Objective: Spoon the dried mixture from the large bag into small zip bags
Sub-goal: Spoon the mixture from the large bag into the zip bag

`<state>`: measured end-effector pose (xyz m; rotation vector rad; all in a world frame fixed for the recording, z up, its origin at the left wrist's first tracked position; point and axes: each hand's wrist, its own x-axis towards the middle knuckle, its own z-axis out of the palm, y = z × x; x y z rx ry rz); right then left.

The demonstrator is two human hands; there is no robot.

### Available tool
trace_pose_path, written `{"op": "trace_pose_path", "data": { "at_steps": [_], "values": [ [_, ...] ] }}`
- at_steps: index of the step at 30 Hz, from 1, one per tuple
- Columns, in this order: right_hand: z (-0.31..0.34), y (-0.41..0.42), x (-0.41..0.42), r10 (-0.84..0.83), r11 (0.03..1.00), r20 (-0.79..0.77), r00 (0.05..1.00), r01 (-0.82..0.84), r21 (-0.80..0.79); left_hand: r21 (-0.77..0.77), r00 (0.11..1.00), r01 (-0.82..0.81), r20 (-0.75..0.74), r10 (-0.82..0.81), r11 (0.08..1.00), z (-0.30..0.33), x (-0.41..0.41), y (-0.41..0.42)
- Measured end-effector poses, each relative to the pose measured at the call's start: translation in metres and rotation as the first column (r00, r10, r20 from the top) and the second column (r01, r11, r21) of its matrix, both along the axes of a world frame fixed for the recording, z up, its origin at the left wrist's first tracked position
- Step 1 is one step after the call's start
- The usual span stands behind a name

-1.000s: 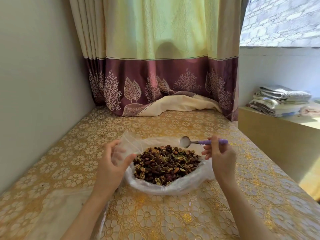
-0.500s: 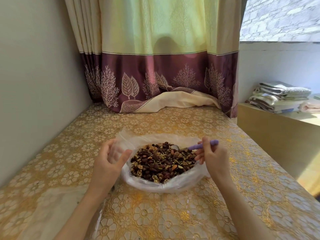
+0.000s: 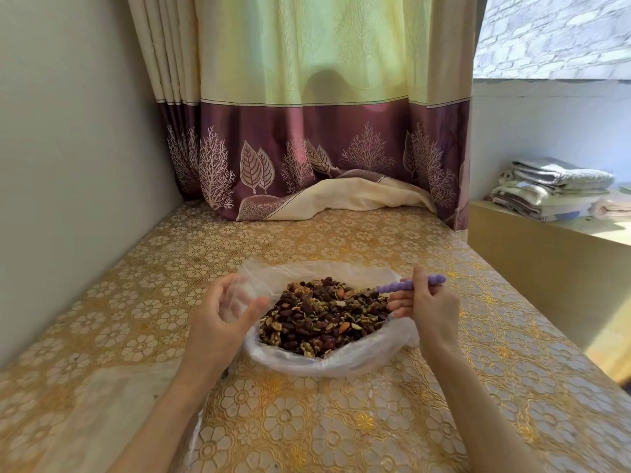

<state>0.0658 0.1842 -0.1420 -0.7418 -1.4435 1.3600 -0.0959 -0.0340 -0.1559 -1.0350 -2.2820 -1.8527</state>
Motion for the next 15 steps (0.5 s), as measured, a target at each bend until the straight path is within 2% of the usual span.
{"op": "trace_pose_path", "data": {
  "at_steps": [7, 15],
  "values": [
    [0.011, -0.011, 0.0, 0.029, 0.999, -0.096, 0.995, -0.032, -0.027, -0.027, 1.0, 0.011, 0.001, -0.011, 1.0, 0.001, 0.002, 0.002],
    [0.052, -0.035, -0.007, 0.219, 0.976, -0.22, 0.95, -0.212, 0.056, -0.037, 0.999, 0.001, -0.045, -0.003, 0.999, 0.005, 0.003, 0.002]
  ]
}}
